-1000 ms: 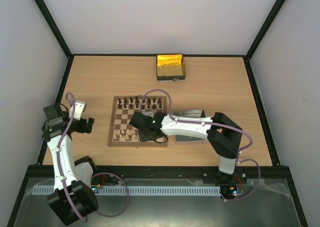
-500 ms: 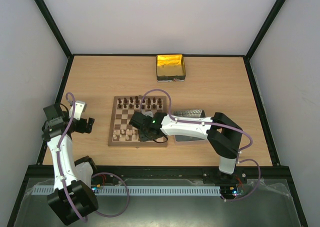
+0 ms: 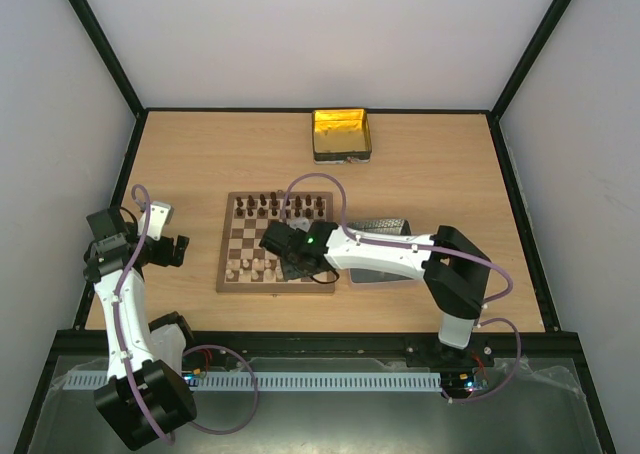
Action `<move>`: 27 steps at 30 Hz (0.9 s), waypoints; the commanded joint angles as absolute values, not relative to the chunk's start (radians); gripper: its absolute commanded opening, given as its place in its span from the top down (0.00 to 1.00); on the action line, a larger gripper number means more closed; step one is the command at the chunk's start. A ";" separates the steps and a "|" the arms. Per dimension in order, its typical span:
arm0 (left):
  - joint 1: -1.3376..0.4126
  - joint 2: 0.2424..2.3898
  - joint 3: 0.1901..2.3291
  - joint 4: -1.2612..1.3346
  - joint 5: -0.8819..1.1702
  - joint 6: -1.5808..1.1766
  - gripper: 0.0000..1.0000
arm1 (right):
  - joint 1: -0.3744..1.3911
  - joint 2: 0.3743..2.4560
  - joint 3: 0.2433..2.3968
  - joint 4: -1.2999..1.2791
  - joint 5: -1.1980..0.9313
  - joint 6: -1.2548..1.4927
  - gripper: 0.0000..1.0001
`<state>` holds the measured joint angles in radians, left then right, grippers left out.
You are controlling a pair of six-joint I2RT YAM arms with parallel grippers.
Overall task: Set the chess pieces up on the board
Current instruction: Place the chess piece on the chessboard, then adjust the chess piece on the chessboard.
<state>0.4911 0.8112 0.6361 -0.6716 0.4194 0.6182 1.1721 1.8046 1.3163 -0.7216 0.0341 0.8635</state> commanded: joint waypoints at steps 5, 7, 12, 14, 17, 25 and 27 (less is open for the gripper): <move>0.488 0.811 0.626 -0.677 0.433 0.623 0.01 | 1.181 1.767 1.414 -0.805 0.106 0.846 0.74; 0.488 0.811 0.625 -0.677 0.434 0.622 0.01 | 1.181 1.779 1.424 -0.807 0.106 0.843 0.74; 0.488 0.812 0.626 -0.677 0.433 0.623 0.01 | 1.181 1.789 1.434 -0.802 0.096 0.842 0.74; 0.489 0.813 0.625 -0.677 0.433 0.623 0.01 | 1.182 1.787 1.439 -0.803 0.094 0.842 0.74; 0.488 0.814 0.625 -0.677 0.432 0.623 0.01 | 1.181 1.789 1.440 -0.800 0.084 0.843 0.74; 0.489 0.816 0.626 -0.677 0.433 0.623 0.01 | 1.191 1.816 1.447 -0.755 0.007 0.847 0.73; 0.488 0.815 0.626 -0.677 0.433 0.623 0.01 | 1.196 1.827 1.455 -0.755 0.003 0.844 0.73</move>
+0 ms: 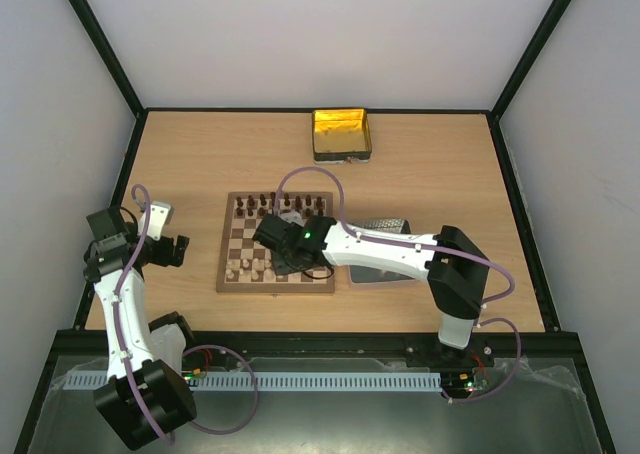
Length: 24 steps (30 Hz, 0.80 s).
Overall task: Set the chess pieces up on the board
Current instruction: Adjust the chess piece on the chessboard.
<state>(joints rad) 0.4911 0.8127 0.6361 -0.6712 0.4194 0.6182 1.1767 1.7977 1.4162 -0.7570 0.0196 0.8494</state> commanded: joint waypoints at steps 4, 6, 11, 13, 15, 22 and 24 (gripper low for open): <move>0.488 0.814 0.626 -0.677 0.434 0.622 0.01 | 1.200 1.843 1.460 -0.752 0.000 0.843 0.73; 0.489 0.813 0.625 -0.678 0.434 0.623 0.01 | 1.200 1.848 1.470 -0.753 0.001 0.841 0.73; 0.489 0.814 0.626 -0.677 0.434 0.623 0.01 | 1.200 1.862 1.492 -0.755 0.000 0.838 0.73; 0.489 0.815 0.625 -0.678 0.434 0.623 0.01 | 1.200 1.868 1.494 -0.755 -0.002 0.836 0.73; 0.489 0.815 0.625 -0.677 0.434 0.623 0.01 | 1.200 1.872 1.493 -0.753 -0.003 0.837 0.73; 0.488 0.814 0.626 -0.677 0.434 0.624 0.01 | 1.201 1.888 1.492 -0.746 -0.012 0.834 0.73; 0.488 0.815 0.625 -0.677 0.435 0.624 0.01 | 1.202 1.893 1.495 -0.744 -0.015 0.832 0.73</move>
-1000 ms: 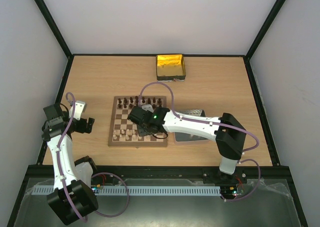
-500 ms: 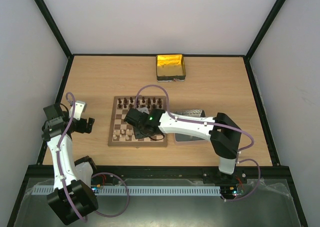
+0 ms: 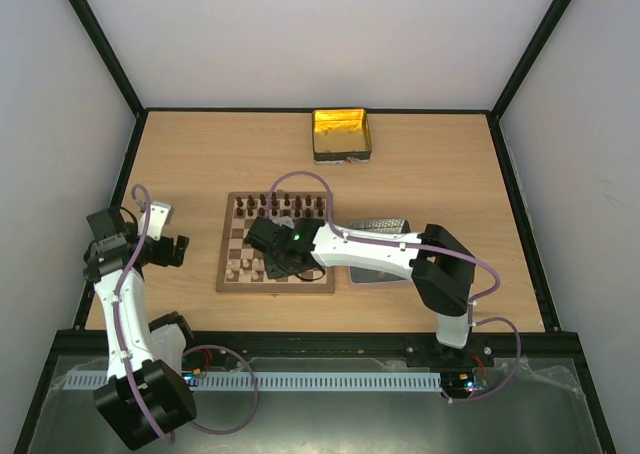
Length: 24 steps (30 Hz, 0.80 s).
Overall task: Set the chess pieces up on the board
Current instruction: Adjust the chess piece on the chessboard.
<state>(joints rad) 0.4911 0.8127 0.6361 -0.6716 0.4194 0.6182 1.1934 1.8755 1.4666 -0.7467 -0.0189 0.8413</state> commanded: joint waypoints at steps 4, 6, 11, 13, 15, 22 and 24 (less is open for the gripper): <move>0.488 0.816 0.625 -0.677 0.435 0.624 0.01 | 1.203 1.902 1.505 -0.745 -0.014 0.829 0.73; 0.489 0.817 0.625 -0.678 0.436 0.626 0.01 | 1.203 1.906 1.510 -0.747 -0.015 0.826 0.73; 0.489 0.817 0.626 -0.678 0.436 0.626 0.01 | 1.204 1.916 1.517 -0.746 -0.015 0.824 0.73; 0.488 0.816 0.625 -0.678 0.437 0.626 0.01 | 1.204 1.917 1.517 -0.746 -0.017 0.822 0.73; 0.488 0.817 0.626 -0.678 0.437 0.626 0.01 | 1.204 1.920 1.517 -0.746 -0.015 0.822 0.73; 0.488 0.819 0.627 -0.678 0.437 0.626 0.01 | 1.206 1.930 1.517 -0.743 -0.021 0.819 0.74; 0.488 0.821 0.625 -0.678 0.437 0.627 0.01 | 1.207 1.933 1.517 -0.741 -0.023 0.820 0.74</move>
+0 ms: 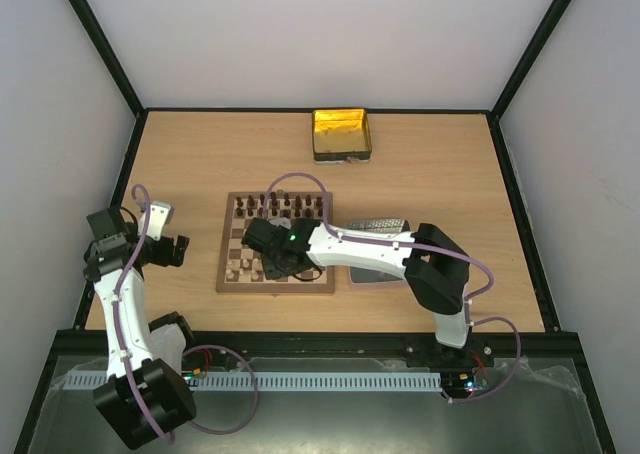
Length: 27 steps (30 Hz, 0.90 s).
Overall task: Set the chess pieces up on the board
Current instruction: Adjust the chess piece on the chessboard.
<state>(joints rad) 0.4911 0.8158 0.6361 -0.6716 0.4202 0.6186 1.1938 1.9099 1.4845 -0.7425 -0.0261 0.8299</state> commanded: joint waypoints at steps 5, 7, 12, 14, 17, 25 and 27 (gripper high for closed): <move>0.488 0.819 0.626 -0.678 0.437 0.626 0.01 | 1.209 1.941 1.517 -0.738 -0.023 0.821 0.74; 0.488 0.821 0.626 -0.678 0.437 0.627 0.01 | 1.209 1.943 1.517 -0.737 -0.023 0.821 0.76; 0.488 0.820 0.625 -0.678 0.436 0.627 0.01 | 1.210 1.941 1.520 -0.740 -0.018 0.821 0.77; 0.488 0.821 0.625 -0.678 0.437 0.627 0.01 | 1.210 1.940 1.520 -0.741 -0.016 0.821 0.78; 0.488 0.820 0.625 -0.678 0.437 0.627 0.01 | 1.210 1.939 1.518 -0.743 -0.012 0.821 0.78; 0.488 0.820 0.625 -0.677 0.436 0.625 0.01 | 1.210 1.931 1.510 -0.744 -0.006 0.824 0.80; 0.488 0.818 0.625 -0.676 0.435 0.624 0.01 | 1.210 1.929 1.508 -0.744 -0.005 0.824 0.80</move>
